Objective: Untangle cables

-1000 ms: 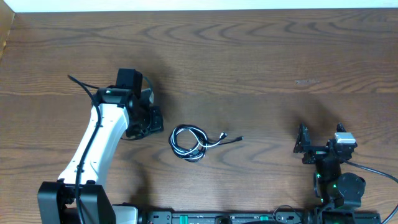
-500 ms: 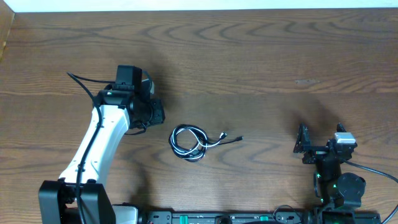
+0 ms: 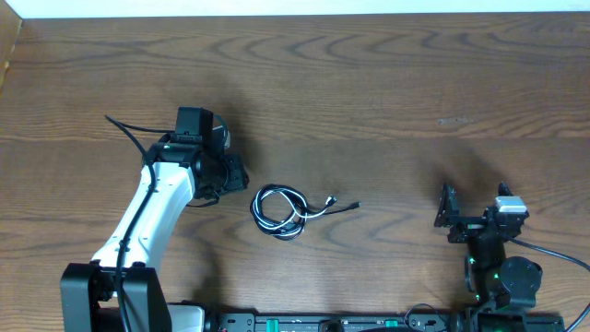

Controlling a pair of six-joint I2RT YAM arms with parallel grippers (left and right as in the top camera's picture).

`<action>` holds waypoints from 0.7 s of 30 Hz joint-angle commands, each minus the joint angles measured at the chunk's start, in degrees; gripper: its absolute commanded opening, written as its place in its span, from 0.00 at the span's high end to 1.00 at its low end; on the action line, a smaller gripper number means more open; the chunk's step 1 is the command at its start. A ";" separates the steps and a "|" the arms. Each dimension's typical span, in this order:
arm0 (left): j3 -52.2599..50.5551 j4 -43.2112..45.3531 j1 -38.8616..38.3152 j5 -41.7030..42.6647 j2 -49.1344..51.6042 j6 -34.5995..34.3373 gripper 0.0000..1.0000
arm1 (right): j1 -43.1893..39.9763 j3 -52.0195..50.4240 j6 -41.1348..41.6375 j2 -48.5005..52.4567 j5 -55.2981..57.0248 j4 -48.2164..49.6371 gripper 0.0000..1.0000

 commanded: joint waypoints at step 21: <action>-5.16 -3.54 -0.24 0.68 0.04 -0.52 0.83 | -0.39 44.41 0.15 29.86 -10.23 -20.48 0.01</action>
